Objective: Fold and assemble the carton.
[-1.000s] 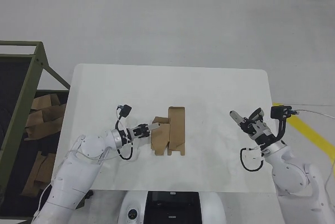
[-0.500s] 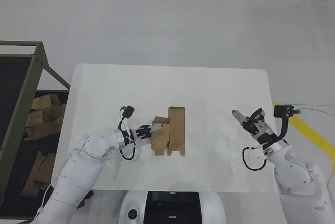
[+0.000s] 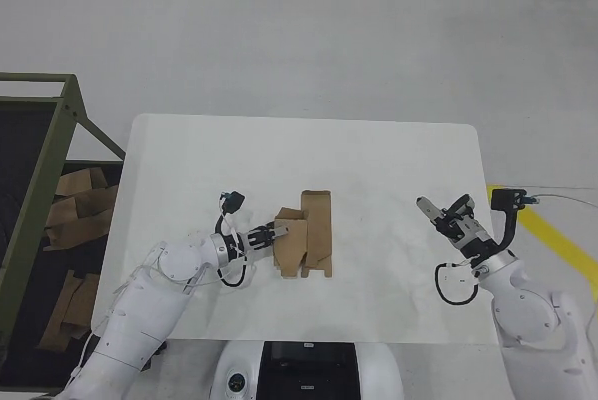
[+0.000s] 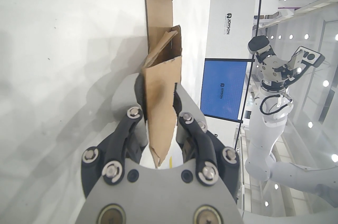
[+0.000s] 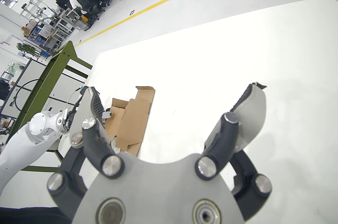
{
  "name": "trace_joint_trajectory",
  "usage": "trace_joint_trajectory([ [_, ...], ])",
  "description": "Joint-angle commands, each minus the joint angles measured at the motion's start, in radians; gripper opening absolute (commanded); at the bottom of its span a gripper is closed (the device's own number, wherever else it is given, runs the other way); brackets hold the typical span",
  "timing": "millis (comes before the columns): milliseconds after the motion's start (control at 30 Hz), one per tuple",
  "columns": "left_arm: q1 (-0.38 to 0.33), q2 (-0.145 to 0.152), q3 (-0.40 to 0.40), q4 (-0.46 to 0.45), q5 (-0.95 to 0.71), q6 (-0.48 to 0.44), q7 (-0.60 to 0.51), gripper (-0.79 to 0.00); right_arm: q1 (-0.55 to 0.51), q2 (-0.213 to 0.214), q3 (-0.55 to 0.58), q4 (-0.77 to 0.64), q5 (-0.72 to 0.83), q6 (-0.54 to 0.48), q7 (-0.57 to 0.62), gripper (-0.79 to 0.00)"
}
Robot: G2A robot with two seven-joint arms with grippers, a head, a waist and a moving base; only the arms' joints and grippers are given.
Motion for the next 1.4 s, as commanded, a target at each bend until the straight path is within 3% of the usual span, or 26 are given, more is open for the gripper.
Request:
trace_joint_trajectory([
  [0,0.002,0.001,-0.001,-0.003,0.0,-0.004,0.002,-0.785,0.003,0.001,0.0,0.002,0.0,0.0,0.009,0.0],
  [200,0.017,0.006,-0.021,-0.036,-0.019,-0.016,0.008,-0.785,0.015,0.004,-0.01,0.002,0.01,-0.012,0.061,0.0],
  [767,0.119,0.03,-0.153,-0.213,-0.157,-0.126,-0.001,-0.785,0.073,0.018,-0.065,0.055,0.324,-0.141,0.335,0.0],
  [933,0.149,0.036,-0.19,-0.251,-0.187,-0.148,0.004,-0.785,0.095,0.019,-0.075,0.072,0.416,-0.128,0.339,0.0],
  [1367,0.226,0.047,-0.286,-0.323,-0.27,-0.205,0.039,-0.785,0.095,0.019,-0.077,0.071,0.432,-0.124,0.335,0.0],
])
